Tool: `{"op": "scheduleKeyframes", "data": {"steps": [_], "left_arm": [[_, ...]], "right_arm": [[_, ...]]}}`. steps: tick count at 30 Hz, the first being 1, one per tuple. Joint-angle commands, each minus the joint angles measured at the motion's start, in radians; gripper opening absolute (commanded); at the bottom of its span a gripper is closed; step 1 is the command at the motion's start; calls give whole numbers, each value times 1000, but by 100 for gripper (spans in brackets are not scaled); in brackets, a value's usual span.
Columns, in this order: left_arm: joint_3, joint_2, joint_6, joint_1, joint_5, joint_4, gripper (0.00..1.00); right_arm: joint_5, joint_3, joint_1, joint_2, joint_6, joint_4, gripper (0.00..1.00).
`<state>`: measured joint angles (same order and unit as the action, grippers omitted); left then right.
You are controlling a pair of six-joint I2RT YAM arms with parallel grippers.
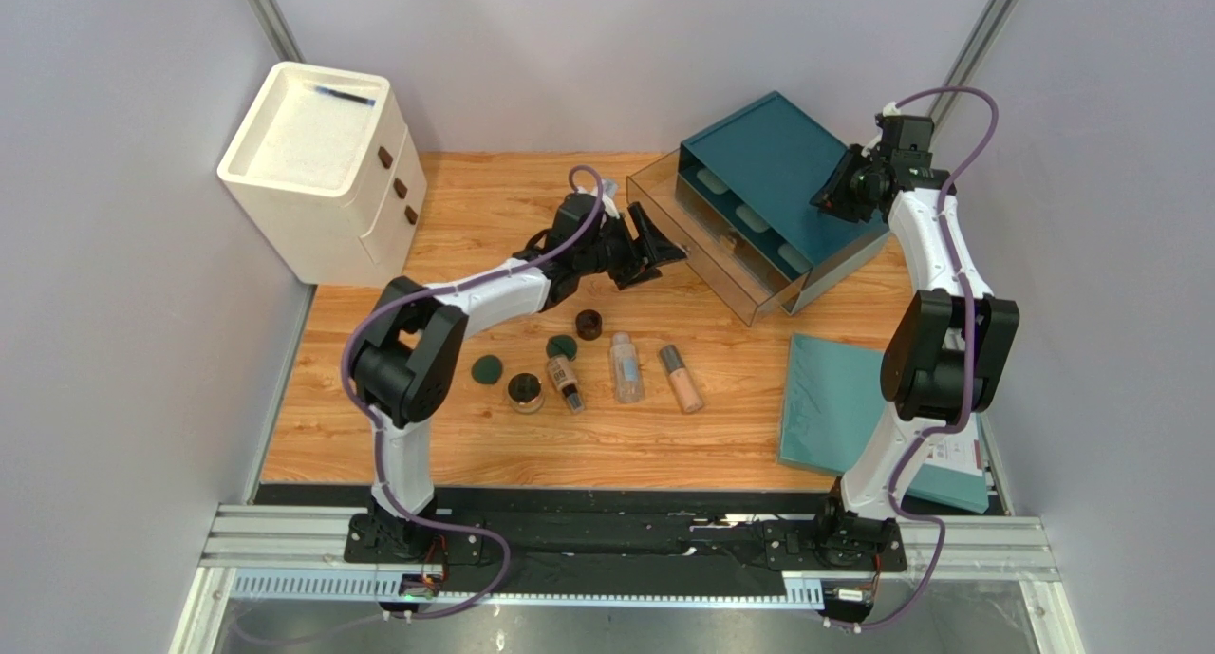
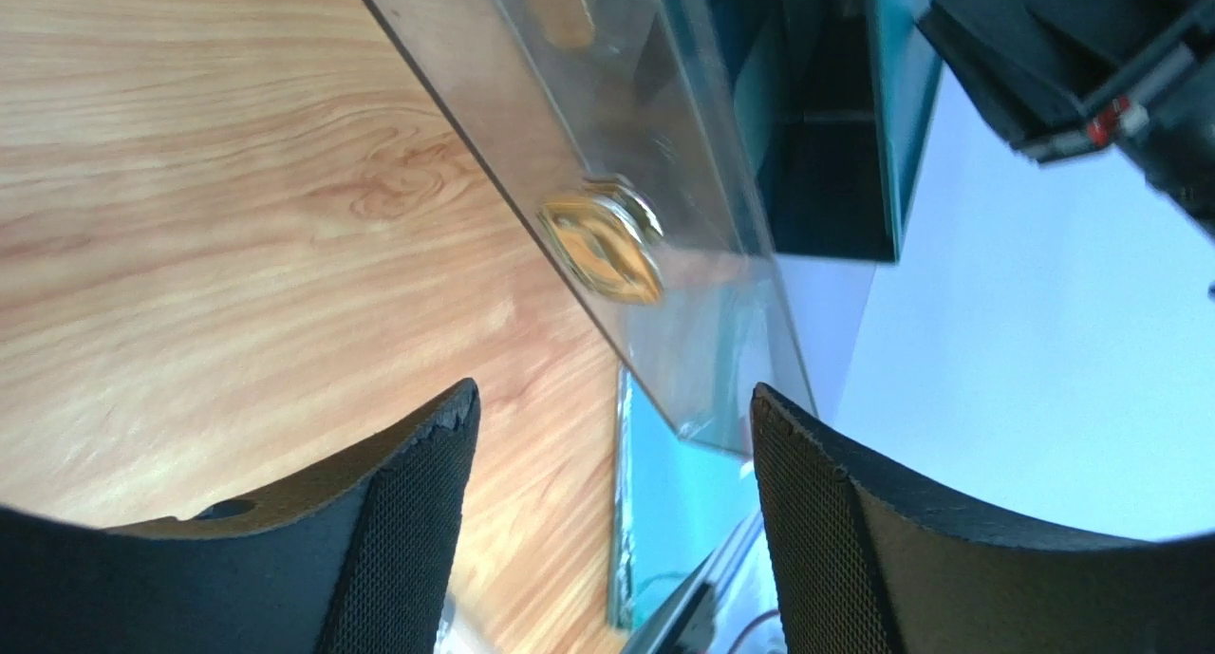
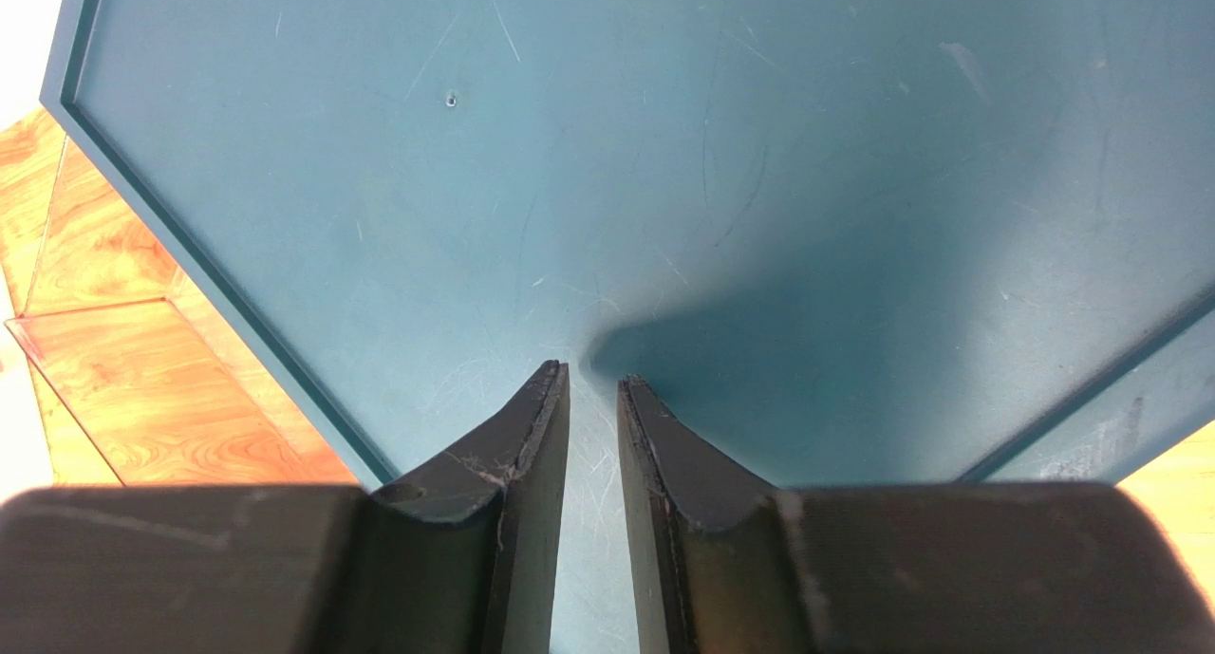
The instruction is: Organize the makeup
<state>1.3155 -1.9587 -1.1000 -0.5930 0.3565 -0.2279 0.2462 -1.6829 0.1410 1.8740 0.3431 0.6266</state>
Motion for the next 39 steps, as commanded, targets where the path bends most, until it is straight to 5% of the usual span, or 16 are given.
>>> {"op": "scheduleKeyframes", "data": {"steps": [1,8,18,39], "left_arm": [[36,148,234,22,-36,271,77],[172,179,495,22,-152,748,81],[185,141,445,-34,-169,1102,80],[306,-111,439,-169,-225,1150,78]], "right_arm": [[7,57,-6,56,-23,183,28],[13,69,-6,62,-33,183,28],[19,74,-6,77,-33,183,28],[50,141,-6,85,-36,156,28]]}}
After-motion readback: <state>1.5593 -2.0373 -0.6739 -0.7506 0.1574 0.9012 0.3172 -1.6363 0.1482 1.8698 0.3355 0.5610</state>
